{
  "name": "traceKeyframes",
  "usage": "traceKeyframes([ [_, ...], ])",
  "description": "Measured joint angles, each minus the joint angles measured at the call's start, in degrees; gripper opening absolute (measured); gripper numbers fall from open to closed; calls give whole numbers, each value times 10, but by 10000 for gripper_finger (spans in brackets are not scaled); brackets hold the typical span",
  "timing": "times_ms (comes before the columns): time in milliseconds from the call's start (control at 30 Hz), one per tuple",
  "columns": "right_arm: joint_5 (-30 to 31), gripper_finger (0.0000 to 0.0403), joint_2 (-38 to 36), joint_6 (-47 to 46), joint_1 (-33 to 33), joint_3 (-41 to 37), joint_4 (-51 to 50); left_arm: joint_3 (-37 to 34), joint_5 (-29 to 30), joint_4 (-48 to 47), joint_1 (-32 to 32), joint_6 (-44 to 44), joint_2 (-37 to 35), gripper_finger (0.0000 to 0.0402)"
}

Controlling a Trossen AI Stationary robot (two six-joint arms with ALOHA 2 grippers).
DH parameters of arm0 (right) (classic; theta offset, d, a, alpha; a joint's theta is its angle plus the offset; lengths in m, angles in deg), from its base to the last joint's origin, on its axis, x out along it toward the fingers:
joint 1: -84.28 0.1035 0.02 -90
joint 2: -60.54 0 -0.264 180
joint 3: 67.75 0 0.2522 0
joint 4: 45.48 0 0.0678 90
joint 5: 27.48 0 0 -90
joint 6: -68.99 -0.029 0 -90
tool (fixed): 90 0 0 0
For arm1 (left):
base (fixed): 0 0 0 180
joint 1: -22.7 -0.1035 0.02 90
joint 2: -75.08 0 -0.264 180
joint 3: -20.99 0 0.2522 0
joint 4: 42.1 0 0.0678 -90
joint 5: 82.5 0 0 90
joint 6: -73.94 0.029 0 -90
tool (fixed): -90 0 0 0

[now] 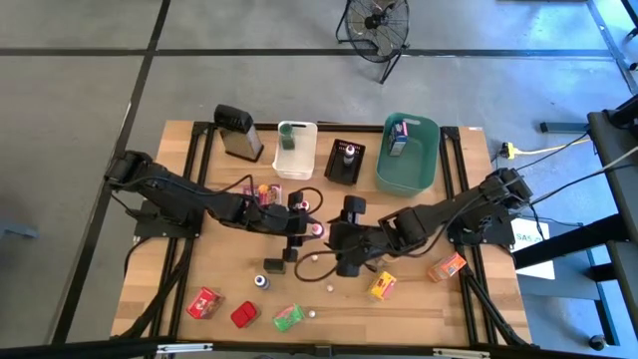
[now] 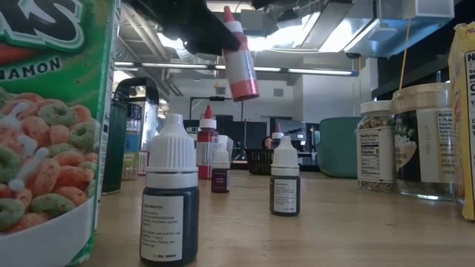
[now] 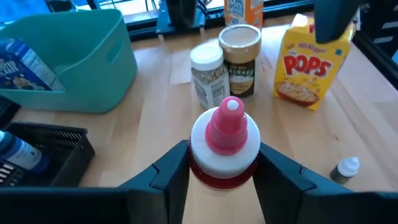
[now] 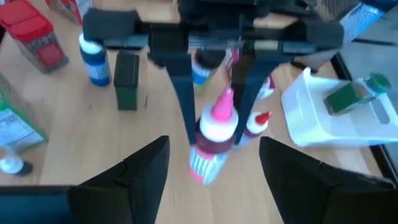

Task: Pick & Place Kitchen Items
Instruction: Put the large pink food coloring bottle into the black bin

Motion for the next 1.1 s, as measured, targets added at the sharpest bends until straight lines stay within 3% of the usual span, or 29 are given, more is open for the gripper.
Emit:
traceKeyframes([
  [600,-16,247,43,90,-32,0,77,0,2,23,0,18,0,146],
  [1100,-18,179,43,88,-35,0,62,0,7,23,12,19,0,146],
])
